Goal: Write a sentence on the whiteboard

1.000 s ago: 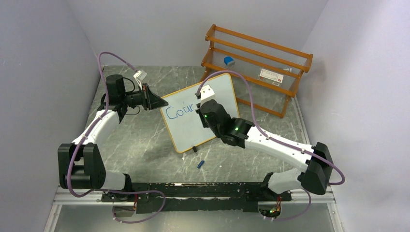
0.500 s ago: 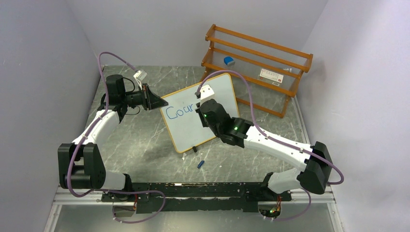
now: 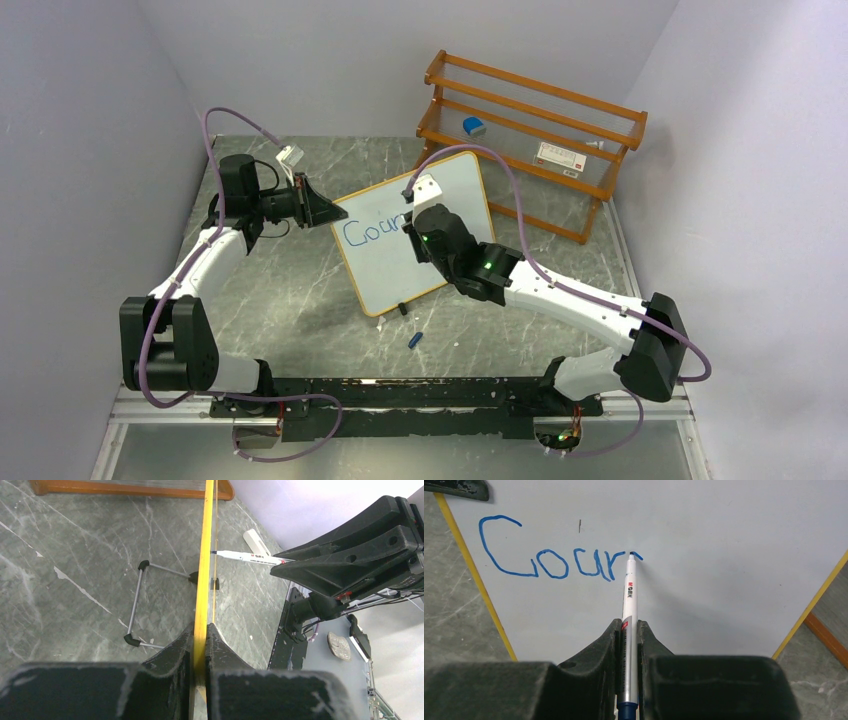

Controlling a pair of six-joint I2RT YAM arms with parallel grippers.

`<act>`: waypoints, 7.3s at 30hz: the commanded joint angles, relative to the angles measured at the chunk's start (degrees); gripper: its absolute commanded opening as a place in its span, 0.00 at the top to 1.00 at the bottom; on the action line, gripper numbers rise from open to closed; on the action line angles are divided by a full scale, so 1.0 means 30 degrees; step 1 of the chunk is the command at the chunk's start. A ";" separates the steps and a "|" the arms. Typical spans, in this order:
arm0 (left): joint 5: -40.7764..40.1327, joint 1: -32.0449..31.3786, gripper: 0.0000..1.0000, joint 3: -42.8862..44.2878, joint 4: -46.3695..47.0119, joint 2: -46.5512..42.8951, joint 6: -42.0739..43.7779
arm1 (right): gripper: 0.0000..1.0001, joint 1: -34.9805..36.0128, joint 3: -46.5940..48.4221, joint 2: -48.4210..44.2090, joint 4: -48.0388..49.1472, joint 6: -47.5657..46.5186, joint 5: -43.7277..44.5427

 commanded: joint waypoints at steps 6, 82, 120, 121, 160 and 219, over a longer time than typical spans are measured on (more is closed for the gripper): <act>-0.0160 -0.0549 0.95 0.0039 -0.1087 0.0451 0.0640 | 1.00 -0.0093 -0.0207 -0.0203 -0.0806 0.0105 -0.0638; -0.0208 -0.0575 0.95 0.0091 -0.1170 0.0546 0.0699 | 1.00 -0.0704 -0.0559 -0.0471 -0.0143 -0.0261 0.0018; -0.0322 -0.0578 0.95 0.0124 -0.1291 0.0604 0.0796 | 1.00 -0.0814 -0.1489 -0.1499 -0.0672 0.0255 0.0784; -0.0348 -0.0578 0.95 0.0126 -0.1306 0.0605 0.0805 | 1.00 -0.0821 -0.1476 -0.1532 -0.0638 0.0268 0.0698; -0.0236 -0.0593 0.95 0.0110 -0.1232 0.0649 0.0764 | 1.00 -0.1852 -0.1087 -0.0836 0.1496 0.0121 -0.1213; -0.0424 -0.0578 0.95 0.0185 -0.1413 0.0693 0.0887 | 1.00 -0.2158 -0.1536 -0.1390 -0.0738 0.0023 -0.0679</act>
